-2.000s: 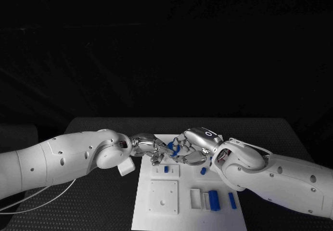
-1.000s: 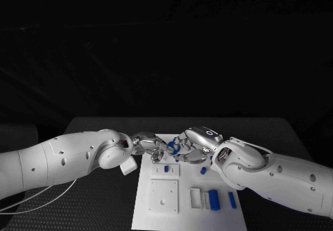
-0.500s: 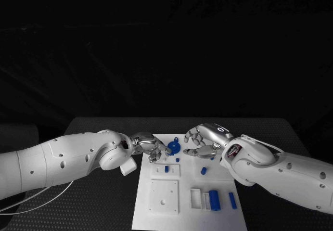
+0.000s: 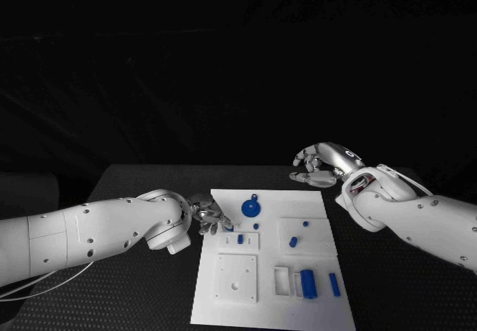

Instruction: Assemble the parts on the task board

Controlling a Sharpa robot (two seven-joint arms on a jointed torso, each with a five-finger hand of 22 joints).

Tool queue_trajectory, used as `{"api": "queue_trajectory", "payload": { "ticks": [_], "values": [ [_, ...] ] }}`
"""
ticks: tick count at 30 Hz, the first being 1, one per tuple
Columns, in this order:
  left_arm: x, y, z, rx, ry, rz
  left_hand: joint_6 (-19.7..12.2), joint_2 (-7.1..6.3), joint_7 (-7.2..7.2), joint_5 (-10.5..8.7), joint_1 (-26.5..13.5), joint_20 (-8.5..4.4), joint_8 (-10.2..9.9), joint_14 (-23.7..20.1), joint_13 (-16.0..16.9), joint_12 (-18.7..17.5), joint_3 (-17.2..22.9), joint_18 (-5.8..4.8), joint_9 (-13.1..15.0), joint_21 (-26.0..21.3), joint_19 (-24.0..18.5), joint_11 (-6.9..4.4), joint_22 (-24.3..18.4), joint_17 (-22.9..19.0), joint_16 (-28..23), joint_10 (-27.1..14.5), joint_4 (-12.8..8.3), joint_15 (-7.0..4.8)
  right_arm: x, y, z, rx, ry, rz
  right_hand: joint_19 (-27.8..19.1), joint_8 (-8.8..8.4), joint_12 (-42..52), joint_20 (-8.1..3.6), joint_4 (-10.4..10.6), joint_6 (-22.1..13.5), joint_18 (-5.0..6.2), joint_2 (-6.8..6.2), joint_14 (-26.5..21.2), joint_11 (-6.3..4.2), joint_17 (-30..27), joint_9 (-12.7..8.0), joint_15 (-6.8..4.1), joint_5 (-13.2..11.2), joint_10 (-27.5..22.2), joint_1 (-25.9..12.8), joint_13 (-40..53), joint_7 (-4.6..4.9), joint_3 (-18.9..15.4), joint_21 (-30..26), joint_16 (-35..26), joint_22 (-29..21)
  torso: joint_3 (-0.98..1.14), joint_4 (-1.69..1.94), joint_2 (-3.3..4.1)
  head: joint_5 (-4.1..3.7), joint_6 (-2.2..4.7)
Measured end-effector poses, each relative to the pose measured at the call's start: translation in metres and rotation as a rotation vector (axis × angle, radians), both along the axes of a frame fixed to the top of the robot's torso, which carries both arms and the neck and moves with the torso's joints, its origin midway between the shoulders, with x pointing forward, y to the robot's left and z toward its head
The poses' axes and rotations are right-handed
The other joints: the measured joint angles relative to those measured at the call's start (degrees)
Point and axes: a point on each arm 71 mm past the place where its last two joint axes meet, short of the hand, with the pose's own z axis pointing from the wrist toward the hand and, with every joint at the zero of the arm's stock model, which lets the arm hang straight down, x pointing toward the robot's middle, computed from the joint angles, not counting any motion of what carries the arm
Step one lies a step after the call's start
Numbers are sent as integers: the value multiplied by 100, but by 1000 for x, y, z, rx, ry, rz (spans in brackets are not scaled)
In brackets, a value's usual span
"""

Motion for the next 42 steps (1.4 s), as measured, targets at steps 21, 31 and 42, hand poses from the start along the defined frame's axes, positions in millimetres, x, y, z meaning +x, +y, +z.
{"api": "queue_trajectory", "payload": {
  "ticks": [21,31,42],
  "values": [
    [1,-17,2,169,-104,-3,137,-106,-36,459,-105,-50,42,96,35,-22,48,-8,-1,85,91,-16,-2,30,0,132,-81,28,36,-26,9,143,16,-118,-1429,-189,-1699,561,-71,-470,-100,48,-1045,433,-1250,-244,696,35,-522,119,-1833,306,169,-1507,-1800,-382,24,27,-12,83,-269],
    [1,-22,-1,210,-94,-36,161,-108,-52,505,-101,-49,42,134,41,-22,44,17,-14,111,91,-35,-2,37,0,152,-93,29,44,-32,6,289,120,-150,-2393,-146,-3753,890,-60,-619,-314,204,-1400,784,-2376,-477,1239,35,-195,203,-3866,355,189,-2559,-3708,-772,24,27,-11,81,-328],
    [-4,-27,-7,244,-76,-73,176,-108,-65,531,-101,-49,42,154,51,-22,31,14,-24,111,91,-45,0,42,0,161,-105,31,46,-31,3,356,186,-147,-2764,-67,-4666,982,9,-714,-404,259,-1554,878,-2809,-578,1393,57,103,258,-4510,367,167,-3063,-4240,-876,21,27,-11,88,-377]
  ]
}}
